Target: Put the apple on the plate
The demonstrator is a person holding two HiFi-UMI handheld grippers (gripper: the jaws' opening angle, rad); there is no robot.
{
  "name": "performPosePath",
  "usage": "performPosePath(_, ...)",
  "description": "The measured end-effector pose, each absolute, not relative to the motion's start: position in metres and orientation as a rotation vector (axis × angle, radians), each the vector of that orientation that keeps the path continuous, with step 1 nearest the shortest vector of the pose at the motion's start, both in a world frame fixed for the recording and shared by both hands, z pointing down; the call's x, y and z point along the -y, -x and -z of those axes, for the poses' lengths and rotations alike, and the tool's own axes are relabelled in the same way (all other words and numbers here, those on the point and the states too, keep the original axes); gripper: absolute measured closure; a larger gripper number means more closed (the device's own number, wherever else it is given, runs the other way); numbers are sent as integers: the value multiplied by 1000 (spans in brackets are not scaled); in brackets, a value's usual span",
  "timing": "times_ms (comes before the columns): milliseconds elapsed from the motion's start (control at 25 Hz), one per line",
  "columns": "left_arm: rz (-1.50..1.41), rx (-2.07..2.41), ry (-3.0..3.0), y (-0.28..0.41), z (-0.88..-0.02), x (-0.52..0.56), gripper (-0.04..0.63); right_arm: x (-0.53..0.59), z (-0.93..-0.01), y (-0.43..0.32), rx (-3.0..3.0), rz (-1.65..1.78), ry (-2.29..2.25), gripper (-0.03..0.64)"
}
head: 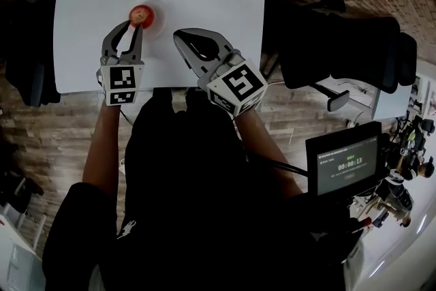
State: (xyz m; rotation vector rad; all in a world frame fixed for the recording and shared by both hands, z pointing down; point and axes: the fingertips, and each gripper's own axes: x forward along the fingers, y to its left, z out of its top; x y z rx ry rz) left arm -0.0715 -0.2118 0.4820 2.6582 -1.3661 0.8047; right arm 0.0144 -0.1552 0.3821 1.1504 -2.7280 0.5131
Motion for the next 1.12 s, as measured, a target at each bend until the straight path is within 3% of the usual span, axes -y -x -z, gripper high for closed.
performPosePath(160,-793,1402,-2651,82,-471,200,542,147,-375,-6,2754,-472,-1126,612)
performPosePath(680,-732,1481,-2608,93,-432,173,586,137,-350,-4,2816,-394,-1069,614)
performPosePath(1120,-664,1503,-2640,93,-397,146,588,130,-335,-2,2862,-300,-1010,614)
